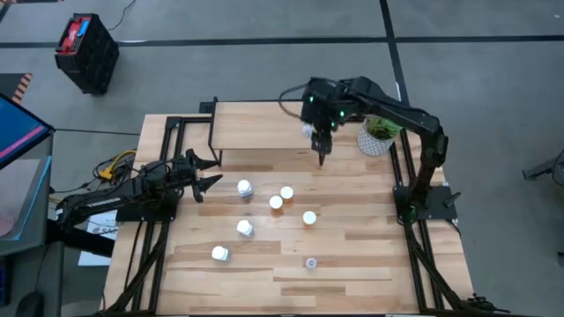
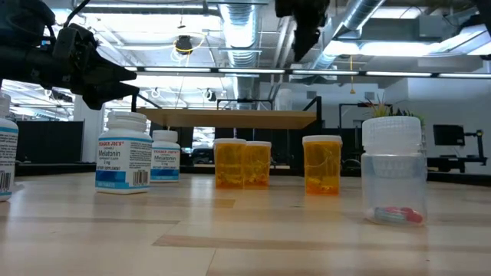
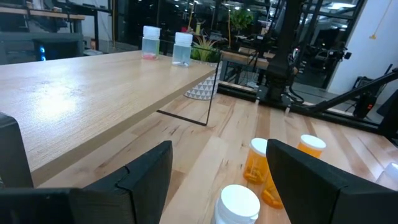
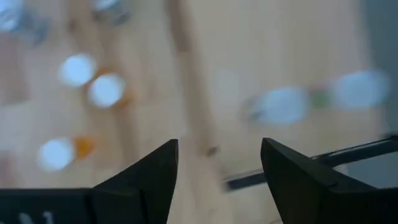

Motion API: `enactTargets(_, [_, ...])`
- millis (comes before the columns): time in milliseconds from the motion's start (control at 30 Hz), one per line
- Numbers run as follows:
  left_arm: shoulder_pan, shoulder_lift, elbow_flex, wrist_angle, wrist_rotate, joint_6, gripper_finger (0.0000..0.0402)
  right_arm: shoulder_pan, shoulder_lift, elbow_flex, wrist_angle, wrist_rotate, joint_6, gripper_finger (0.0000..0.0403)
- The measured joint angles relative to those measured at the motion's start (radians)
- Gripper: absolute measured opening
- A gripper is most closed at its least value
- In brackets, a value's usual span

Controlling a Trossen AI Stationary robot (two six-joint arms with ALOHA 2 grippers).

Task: Pick and place medicine bottles onto shelf by color
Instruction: Put the transparent pill bottle on the shelf aligned with the other transparent pill bottles

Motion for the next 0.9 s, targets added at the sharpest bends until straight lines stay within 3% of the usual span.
enactTargets(567, [0.000,0.000,0.000,0.000,0.000,0.000,0.0248,0.463,0.007,-0.117,-0.083,-0.013,0.279,0.0248])
enactTargets(900, [0.000,0.000,0.000,0.000,0.002,-0.001,0.0248,0.735,0.006,-0.206,0.099,0.024,0.586,0.0248])
